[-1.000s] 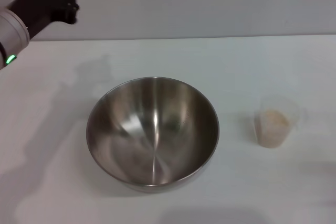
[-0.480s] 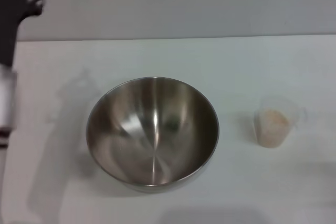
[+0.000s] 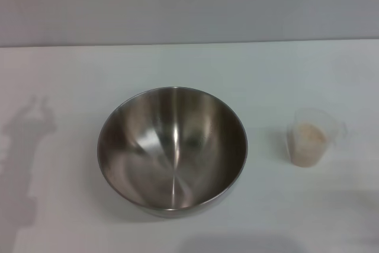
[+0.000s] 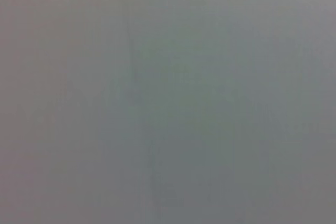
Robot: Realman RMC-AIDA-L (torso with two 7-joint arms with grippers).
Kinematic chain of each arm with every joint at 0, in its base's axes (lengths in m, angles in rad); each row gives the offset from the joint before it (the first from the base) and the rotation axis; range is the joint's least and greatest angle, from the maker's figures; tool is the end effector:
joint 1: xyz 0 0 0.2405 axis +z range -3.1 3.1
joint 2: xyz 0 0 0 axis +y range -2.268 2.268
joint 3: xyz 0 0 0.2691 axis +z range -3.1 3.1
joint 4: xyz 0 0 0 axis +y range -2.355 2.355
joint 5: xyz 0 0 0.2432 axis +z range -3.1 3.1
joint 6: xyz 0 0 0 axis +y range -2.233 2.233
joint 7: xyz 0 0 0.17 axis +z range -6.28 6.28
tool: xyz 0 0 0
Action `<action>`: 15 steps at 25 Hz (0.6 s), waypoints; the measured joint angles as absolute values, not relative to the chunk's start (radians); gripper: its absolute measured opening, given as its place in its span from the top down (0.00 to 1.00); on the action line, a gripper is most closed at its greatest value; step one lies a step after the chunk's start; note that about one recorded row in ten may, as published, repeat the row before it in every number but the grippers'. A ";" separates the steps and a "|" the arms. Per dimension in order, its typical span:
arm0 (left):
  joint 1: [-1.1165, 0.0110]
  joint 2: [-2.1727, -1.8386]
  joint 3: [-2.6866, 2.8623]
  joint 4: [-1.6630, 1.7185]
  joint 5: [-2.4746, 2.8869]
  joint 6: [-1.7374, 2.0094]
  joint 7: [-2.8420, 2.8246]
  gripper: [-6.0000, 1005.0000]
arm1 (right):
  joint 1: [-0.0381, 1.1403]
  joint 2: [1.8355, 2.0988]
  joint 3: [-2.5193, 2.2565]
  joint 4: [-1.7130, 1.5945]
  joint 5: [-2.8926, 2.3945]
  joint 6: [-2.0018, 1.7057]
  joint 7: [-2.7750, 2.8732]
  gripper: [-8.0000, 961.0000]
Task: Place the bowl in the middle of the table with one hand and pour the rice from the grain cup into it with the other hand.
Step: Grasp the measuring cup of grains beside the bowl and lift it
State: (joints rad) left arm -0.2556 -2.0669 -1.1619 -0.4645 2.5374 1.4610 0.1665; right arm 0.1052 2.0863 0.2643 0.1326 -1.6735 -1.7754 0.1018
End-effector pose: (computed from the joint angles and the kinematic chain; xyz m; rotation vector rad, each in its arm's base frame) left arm -0.3058 0.3485 0.0236 -1.2940 -0.0931 -0.8136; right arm 0.3920 0.2138 0.0073 -1.2988 0.3409 0.7855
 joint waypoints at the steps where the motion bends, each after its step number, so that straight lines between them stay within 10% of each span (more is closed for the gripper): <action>1: -0.253 -2.067 -1.175 -0.448 2.535 1.464 0.160 0.88 | 0.102 2.087 0.260 0.134 -1.674 -1.775 0.102 0.12; 15: -0.240 -2.071 -1.275 -0.313 2.520 1.441 0.010 0.45 | 0.088 2.088 0.170 0.146 -1.674 -1.596 0.086 0.12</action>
State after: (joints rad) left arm -0.2399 -2.0709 -1.2752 -0.3129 2.5203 1.4413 0.0099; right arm 0.0882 2.0879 0.1704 0.1462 -1.6736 -1.5963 0.0863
